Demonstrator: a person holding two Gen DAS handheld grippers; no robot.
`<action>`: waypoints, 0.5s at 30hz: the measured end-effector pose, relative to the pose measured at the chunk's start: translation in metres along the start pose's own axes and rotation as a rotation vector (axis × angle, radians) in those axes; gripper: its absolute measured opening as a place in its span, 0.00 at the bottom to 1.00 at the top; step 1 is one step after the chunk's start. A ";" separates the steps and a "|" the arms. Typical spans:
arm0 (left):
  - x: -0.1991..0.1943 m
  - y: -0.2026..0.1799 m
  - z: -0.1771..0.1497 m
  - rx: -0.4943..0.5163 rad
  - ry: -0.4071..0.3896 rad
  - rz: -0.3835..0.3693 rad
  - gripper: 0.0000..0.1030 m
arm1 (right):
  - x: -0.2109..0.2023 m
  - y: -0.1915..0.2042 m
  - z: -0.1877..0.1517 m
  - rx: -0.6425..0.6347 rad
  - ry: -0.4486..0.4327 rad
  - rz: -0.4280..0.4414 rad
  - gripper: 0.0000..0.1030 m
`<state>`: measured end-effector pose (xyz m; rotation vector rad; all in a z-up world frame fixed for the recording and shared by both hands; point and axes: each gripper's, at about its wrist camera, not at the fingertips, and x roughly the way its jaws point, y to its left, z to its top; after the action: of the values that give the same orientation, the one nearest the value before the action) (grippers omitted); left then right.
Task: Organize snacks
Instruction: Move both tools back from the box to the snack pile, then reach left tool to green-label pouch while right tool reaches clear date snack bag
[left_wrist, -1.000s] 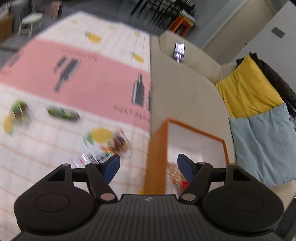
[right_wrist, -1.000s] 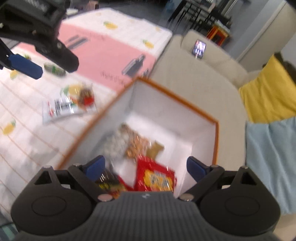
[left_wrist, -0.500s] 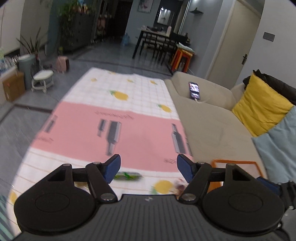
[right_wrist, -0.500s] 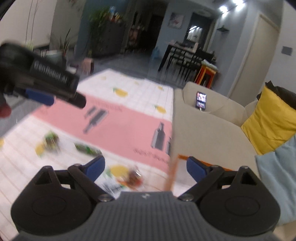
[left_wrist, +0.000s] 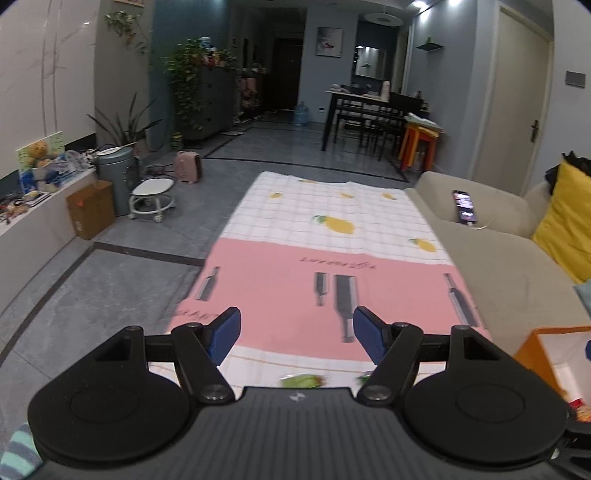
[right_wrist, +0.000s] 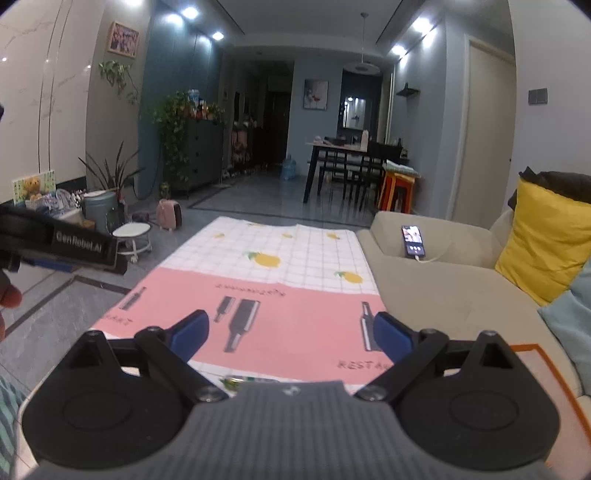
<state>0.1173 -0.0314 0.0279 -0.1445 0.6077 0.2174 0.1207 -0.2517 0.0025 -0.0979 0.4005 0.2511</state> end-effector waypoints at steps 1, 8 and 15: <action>0.002 0.007 -0.002 -0.001 0.000 0.006 0.79 | 0.001 0.006 -0.001 0.001 -0.004 0.001 0.90; 0.019 0.036 -0.017 -0.011 0.016 0.060 0.79 | 0.007 0.051 -0.013 -0.007 -0.012 -0.011 0.90; 0.033 0.056 -0.035 0.024 0.037 0.069 0.79 | 0.019 0.080 -0.026 0.005 0.009 -0.007 0.90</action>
<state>0.1103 0.0210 -0.0234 -0.1051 0.6522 0.2744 0.1068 -0.1745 -0.0325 -0.0956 0.4098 0.2431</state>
